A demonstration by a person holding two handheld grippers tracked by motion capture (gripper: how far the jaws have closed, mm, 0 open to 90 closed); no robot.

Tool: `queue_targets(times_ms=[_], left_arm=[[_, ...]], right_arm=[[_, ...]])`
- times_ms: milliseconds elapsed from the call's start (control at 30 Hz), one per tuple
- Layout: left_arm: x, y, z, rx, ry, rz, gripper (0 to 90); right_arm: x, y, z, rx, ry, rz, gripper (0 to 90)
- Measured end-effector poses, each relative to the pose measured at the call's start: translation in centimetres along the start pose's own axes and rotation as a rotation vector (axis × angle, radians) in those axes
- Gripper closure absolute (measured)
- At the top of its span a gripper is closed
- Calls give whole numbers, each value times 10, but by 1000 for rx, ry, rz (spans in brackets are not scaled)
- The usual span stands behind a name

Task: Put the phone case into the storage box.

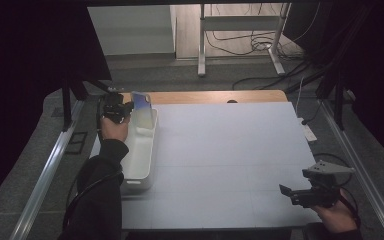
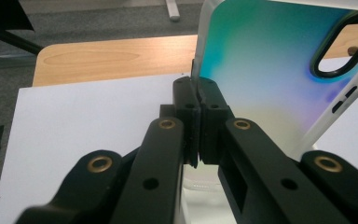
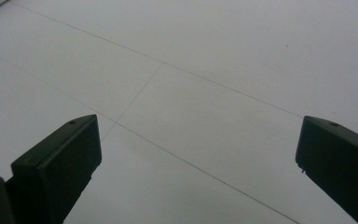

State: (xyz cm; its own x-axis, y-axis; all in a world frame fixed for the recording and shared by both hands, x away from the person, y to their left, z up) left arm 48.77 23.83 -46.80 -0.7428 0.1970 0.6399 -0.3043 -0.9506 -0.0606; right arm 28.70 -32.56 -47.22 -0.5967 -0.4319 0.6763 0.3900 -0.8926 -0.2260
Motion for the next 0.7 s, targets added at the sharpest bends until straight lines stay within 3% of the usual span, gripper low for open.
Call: queue_targets(times_ms=[700], left_arm=[[-14,2,-7,-16,-70,-11,872]], right_arm=[[-1,-1,0,8,-9,1,3]])
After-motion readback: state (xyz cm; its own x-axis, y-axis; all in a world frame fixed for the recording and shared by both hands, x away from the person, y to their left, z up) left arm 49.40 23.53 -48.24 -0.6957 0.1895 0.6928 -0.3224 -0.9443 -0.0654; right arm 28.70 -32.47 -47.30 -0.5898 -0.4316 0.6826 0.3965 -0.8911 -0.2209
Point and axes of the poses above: each handheld gripper's, and its own axes: x roughly backward along the jaws, z roughly out of its top, y roughly to its right, the point moved 4 cm from there along -x, roughly forward along the jaws, and after that the axes turned 15 degrees about -x, right-handed, at the moved point
